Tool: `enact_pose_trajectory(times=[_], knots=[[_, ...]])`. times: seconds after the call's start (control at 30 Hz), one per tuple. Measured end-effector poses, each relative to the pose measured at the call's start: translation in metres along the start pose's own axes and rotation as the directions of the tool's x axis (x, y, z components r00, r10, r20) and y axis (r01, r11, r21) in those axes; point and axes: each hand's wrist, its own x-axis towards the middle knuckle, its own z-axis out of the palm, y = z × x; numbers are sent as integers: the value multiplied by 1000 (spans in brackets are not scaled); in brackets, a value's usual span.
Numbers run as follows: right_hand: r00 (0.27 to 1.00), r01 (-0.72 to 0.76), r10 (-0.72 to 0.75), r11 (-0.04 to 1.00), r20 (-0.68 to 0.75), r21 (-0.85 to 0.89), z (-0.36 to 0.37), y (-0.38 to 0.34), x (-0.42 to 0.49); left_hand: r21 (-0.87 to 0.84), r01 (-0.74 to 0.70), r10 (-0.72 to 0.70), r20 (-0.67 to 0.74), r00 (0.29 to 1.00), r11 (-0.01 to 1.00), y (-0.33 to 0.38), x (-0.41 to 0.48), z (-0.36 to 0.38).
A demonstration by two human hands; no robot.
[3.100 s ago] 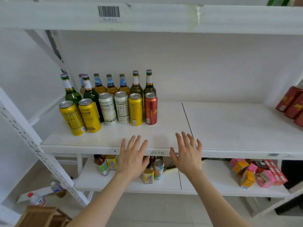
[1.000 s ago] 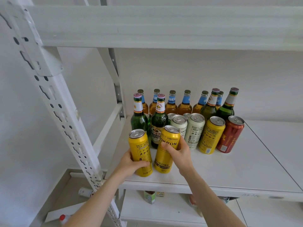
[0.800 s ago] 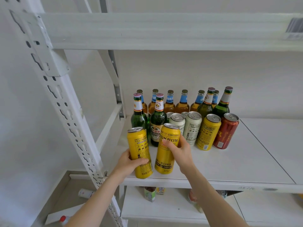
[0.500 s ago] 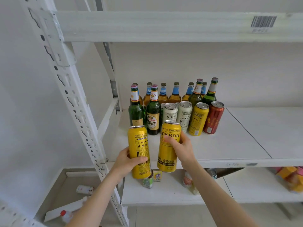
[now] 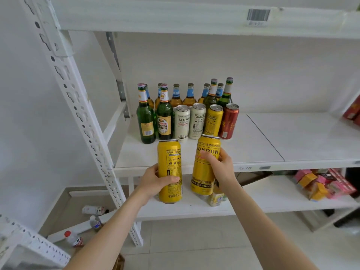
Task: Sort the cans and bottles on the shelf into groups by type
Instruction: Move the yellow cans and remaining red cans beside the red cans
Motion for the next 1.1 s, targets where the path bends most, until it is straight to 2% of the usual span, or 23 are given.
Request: enact_pose_trajectory(times=[0.67,1.1], knots=[[1000,9,-11,998,-29,-68,-245,-41,41,5,-46,46,8,999,999,67,40,247],[994,4,-9,999,-108,-48,-360,-39,118,22,-68,65,135,989,997,95,137,361]])
